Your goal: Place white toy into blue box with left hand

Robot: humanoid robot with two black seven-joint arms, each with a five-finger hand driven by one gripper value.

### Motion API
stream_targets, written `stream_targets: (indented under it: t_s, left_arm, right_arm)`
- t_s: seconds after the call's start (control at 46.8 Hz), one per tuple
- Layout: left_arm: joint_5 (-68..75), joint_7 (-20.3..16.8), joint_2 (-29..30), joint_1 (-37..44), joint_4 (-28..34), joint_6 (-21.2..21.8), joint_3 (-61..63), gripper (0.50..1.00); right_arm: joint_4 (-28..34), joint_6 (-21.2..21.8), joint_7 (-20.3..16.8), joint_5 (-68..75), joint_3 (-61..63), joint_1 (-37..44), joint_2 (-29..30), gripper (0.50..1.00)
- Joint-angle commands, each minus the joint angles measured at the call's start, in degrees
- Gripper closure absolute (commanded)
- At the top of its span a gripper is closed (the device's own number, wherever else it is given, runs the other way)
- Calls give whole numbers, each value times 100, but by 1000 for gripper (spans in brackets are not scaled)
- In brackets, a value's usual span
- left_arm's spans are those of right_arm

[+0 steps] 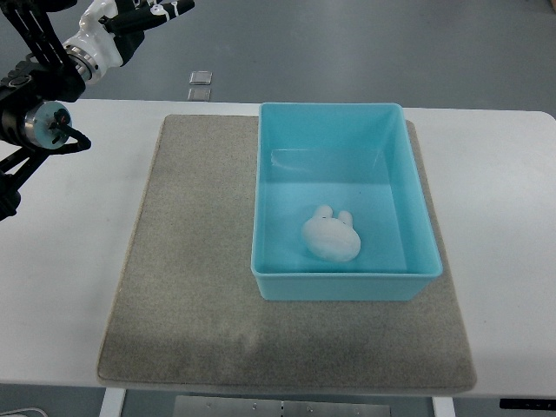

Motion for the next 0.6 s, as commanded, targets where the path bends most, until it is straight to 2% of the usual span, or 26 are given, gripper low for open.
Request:
stream_targets:
  t_s: [0.0, 0.15, 0.32, 0.384, 0.577]
  left_arm:
    - [-54, -4, 8, 1, 153, -45, 1, 508]
    - [-159, -13, 0, 53, 636, -150, -95, 504]
    - [-695, -13, -18, 378, 1129, -1002, -588, 506]
    - [-730, -39, -27, 493, 1225, -1187, -623, 506]
    - [-1020, -92, -71, 792, 1322, -1354, -1009, 506]
  right_arm:
    - [0, 0, 0, 0, 0, 0, 0, 564]
    - [0, 0, 0, 0, 0, 0, 0, 564]
    - [0, 0, 0, 0, 0, 0, 0, 564]
    - [0, 0, 0, 0, 0, 0, 0, 564]
    - [0, 0, 0, 0, 0, 0, 0, 564]
